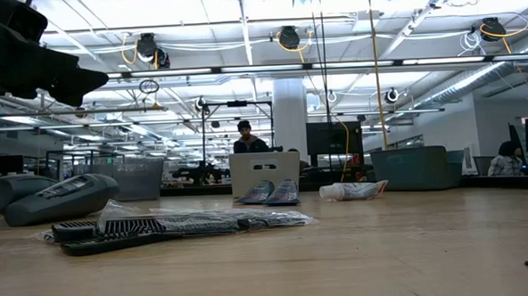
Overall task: Pick & Place Travel size toiletries
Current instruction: Put the bottom white toothpaste into the orange bin, then put the white toothpaste into the orange bin
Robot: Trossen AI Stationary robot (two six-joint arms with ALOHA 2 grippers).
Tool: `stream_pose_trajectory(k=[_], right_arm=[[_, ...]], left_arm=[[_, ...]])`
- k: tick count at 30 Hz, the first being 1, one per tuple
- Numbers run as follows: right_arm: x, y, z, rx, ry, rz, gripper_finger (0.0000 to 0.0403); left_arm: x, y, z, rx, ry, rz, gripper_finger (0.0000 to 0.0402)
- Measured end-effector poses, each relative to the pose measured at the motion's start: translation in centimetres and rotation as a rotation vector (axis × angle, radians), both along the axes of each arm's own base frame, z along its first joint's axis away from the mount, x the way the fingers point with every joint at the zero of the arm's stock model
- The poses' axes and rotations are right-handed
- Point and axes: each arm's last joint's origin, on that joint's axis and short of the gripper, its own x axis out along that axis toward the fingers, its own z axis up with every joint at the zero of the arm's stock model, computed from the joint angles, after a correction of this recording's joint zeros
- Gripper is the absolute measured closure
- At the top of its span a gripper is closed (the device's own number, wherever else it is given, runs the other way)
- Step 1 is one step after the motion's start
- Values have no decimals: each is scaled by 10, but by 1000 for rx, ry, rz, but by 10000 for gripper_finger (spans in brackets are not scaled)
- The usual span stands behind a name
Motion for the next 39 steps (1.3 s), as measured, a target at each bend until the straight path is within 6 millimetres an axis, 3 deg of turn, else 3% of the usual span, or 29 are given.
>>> stream_pose_trajectory(k=[12, 23, 30, 39], right_arm=[[-2, -4, -7, -5, 15, 2, 342], [4, -1, -5, 57, -7, -34, 292], [9, -6, 5, 97, -35, -56, 261], [8, -18, 34, 224, -112, -55, 268]], left_arm=[[0, 0, 0, 0, 0, 0, 119], [0, 0, 0, 0, 0, 0, 119], [0, 0, 0, 0, 0, 0, 119], [0, 0, 0, 0, 0, 0, 119]])
